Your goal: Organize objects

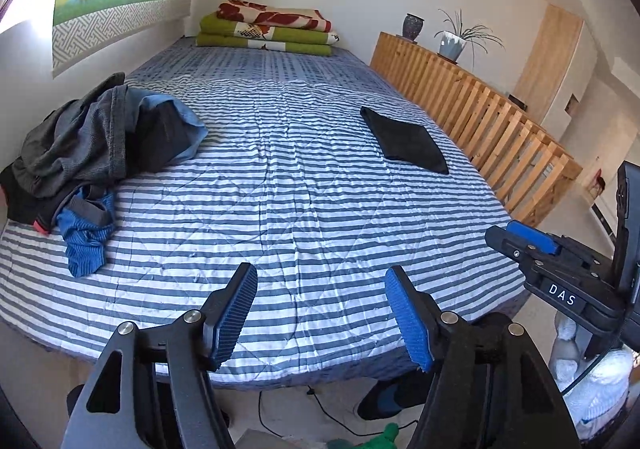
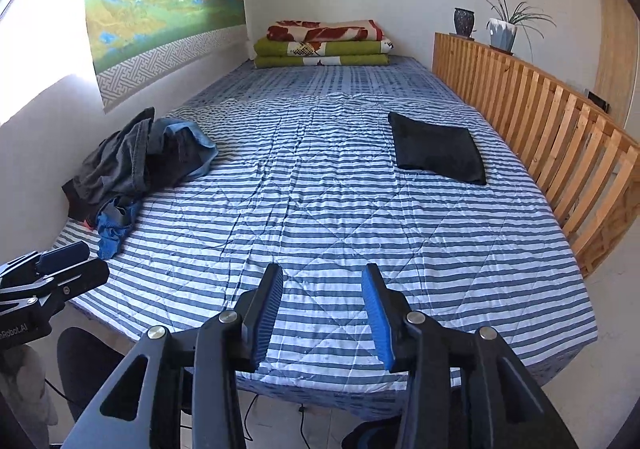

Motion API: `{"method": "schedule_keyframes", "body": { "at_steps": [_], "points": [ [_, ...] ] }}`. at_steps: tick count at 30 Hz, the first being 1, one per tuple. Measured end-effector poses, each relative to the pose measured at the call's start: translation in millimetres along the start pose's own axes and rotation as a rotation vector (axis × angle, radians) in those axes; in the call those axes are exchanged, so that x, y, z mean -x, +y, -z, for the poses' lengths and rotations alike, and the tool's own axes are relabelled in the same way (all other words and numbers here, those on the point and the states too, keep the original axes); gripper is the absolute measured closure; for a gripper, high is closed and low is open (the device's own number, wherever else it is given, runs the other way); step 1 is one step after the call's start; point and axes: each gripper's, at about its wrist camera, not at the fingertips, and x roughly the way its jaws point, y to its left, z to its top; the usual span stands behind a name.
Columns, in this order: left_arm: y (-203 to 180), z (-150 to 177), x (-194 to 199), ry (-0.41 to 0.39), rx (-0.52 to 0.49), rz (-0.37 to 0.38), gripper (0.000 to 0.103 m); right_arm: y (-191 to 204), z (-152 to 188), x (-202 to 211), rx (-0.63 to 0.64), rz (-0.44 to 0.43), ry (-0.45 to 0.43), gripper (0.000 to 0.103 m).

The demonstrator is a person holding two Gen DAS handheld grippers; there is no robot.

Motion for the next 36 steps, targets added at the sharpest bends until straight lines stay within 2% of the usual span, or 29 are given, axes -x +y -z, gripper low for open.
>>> {"method": "schedule_keyframes", "body": {
  "at_steps": [4, 10, 24, 29, 36],
  "points": [
    [-1.5, -7.3, -5.3, -0.001, -0.003, -0.011, 0.032, 6.9, -5.4, -0.7, 0.012, 0.013, -0.018, 0.056],
    [-5.0, -16.7, -11.5, -0.002, -0.008, -0.001, 0.026, 7.8, -8.8, -2.4, 0.008, 0.026, -0.029, 0.054],
    [-4.4, -17.5, -25.0, 0.013, 0.004, 0.002, 0.023, 3.1, -7.1, -3.9, -0.012, 0.057, -0.034, 0.045],
    [-1.7, -18.3, -28.2, 0.014, 0.01, -0.001, 0.022, 2.9, -7.4, -3.6, -0.012, 0.068, -0.041, 0.036],
    [0.3, -20.7, -32.6, 0.015, 0.011, 0.002, 0.022, 2.5, -8.4, -4.0, -0.007, 0.071, -0.044, 0.032]
  ]
}}
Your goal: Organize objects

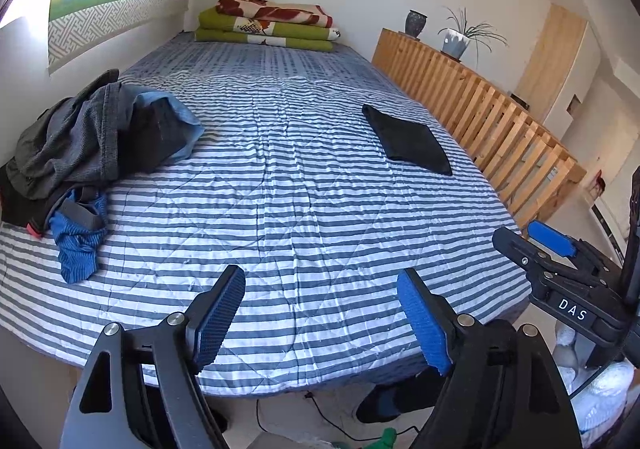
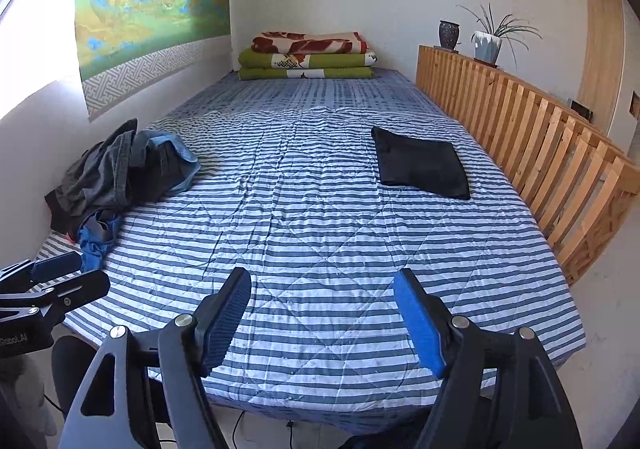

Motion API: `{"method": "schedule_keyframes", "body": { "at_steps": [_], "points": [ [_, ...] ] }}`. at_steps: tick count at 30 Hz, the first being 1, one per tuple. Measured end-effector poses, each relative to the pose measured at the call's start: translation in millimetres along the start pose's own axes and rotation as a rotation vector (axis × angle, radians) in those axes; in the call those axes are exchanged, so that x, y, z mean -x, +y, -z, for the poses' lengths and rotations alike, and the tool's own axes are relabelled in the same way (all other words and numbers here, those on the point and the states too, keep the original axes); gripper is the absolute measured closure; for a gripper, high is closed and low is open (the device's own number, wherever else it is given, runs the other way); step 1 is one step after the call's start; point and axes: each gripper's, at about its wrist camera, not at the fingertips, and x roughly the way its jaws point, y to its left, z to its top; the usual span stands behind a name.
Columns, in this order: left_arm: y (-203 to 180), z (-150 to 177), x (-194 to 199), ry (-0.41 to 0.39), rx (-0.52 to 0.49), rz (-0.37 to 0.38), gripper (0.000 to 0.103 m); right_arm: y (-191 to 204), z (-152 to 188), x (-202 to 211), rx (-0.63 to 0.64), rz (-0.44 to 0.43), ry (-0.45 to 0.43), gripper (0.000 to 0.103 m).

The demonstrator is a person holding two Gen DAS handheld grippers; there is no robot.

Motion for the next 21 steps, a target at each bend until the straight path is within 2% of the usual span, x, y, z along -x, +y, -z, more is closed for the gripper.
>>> {"method": "schedule_keyframes", "body": {
  "at_steps": [21],
  "points": [
    [2.5, 2.1, -0.9, 0.0, 0.001, -0.002, 0.021, 4.1, 1.7, 4.3, 0.007, 0.0, -0.002, 0.028]
  ]
}}
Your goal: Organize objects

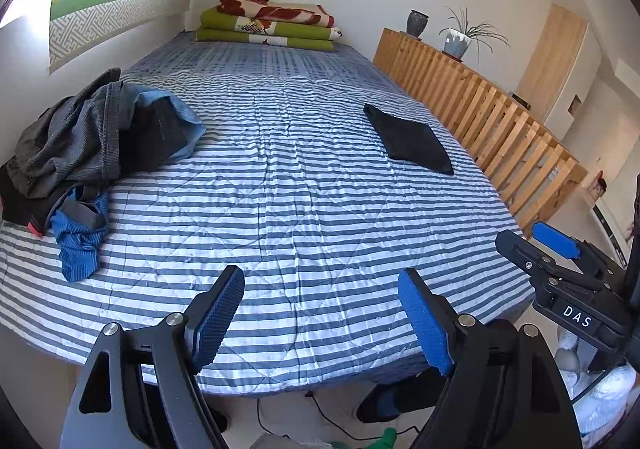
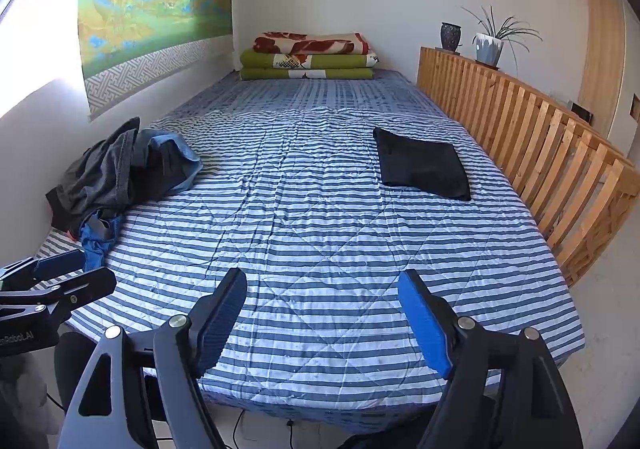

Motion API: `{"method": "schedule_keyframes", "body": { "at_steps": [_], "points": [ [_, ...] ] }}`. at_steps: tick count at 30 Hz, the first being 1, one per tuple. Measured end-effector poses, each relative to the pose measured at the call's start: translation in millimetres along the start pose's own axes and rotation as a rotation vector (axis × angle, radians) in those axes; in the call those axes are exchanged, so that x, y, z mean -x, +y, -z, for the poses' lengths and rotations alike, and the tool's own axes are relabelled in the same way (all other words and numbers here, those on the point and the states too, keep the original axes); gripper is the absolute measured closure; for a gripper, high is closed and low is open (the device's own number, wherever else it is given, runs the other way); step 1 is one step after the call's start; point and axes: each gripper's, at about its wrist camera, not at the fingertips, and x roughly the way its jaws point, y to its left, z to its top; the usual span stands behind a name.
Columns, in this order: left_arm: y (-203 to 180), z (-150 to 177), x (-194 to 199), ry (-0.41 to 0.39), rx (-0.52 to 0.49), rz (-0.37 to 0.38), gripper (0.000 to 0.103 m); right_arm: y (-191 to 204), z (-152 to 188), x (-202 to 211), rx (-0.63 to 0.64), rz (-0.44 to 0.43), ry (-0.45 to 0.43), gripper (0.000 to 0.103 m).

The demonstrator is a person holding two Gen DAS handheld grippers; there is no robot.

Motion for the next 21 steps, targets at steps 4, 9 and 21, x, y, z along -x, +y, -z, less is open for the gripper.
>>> {"method": "schedule_keyframes", "body": {
  "at_steps": [4, 9, 21],
  "points": [
    [1.9, 1.0, 0.3, 0.002, 0.0, 0.001, 0.021, 0.1, -0.2, -0.3, 0.0, 0.001, 0.001, 0.028],
    [1.7, 1.1, 0.3, 0.002, 0.0, -0.001, 0.021, -0.1, 0.4, -0.2, -0.002, 0.0, 0.005, 0.028],
    [4.8, -1.2, 1.4, 0.002, -0.002, -0.005, 0.021, -1.4, -1.4, -3.6, 0.004, -0.006, 0.011, 0.028]
  ]
}}
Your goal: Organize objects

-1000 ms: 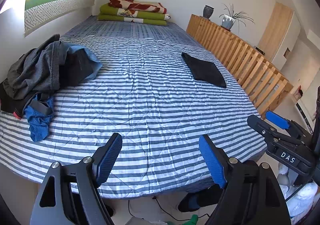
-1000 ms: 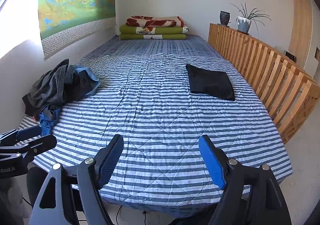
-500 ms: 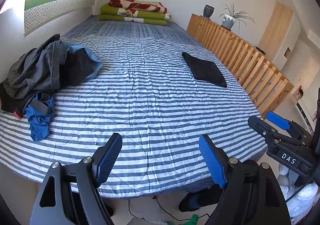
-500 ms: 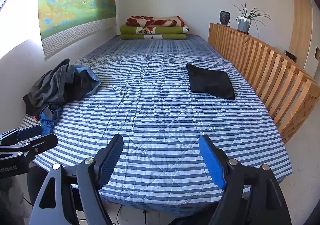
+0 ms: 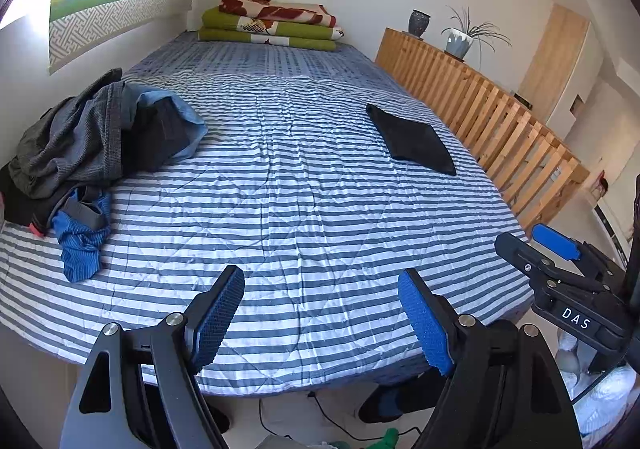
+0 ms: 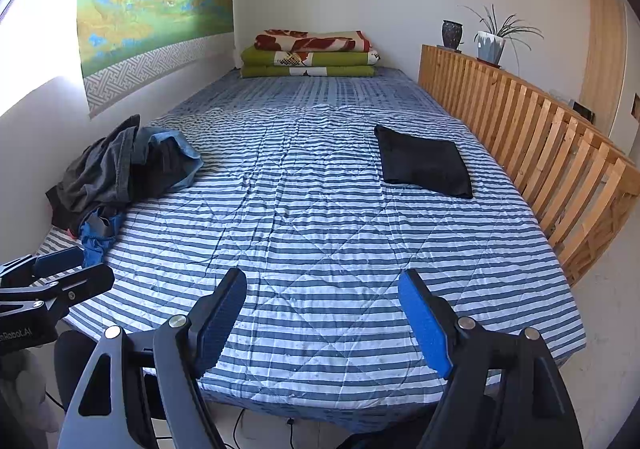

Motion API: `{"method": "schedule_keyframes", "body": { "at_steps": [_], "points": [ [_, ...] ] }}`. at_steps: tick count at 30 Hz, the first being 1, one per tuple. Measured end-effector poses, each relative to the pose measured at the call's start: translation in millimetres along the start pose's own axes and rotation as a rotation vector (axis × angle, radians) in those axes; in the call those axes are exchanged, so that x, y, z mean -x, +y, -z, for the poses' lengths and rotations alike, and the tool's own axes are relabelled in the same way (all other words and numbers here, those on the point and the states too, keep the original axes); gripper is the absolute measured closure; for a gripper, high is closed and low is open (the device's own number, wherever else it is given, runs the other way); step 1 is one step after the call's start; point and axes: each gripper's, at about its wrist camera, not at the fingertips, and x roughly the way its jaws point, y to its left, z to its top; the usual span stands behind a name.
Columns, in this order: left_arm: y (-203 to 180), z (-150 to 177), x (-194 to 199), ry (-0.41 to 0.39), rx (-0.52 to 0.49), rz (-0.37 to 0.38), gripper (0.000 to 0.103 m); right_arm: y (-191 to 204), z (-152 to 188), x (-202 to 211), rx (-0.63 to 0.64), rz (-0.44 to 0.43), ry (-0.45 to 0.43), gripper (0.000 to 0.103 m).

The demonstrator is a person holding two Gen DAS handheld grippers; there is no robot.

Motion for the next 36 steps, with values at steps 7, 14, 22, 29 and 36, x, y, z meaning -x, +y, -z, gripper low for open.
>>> {"method": "schedule_keyframes", "body": {
  "at_steps": [7, 14, 22, 29, 36],
  "points": [
    [-0.2, -1.8, 0.8, -0.002, -0.005, 0.003, 0.021, 0.6, 0.3, 0.1, -0.001, 0.0, 0.0, 0.028],
    [-0.7, -2.4, 1.5, -0.001, -0.012, 0.009, 0.021, 2.4, 0.0, -0.3, 0.004, 0.004, -0.003, 0.028],
    [-7.3, -3.0, -0.4, 0.001, -0.023, 0.013, 0.021, 0.8, 0.7, -0.2, -0.005, 0.007, -0.002, 0.028],
    [-9.4, -1.4, -2.2, 0.004, -0.02, 0.009, 0.021, 0.8, 1.1, -0.9, -0.008, 0.005, 0.001, 0.028],
    [-10.0, -1.5, -4.0, 0.008, -0.027, 0.013, 0.021, -0.4, 2.0, -2.2, -0.012, 0.005, 0.003, 0.028]
  ]
}}
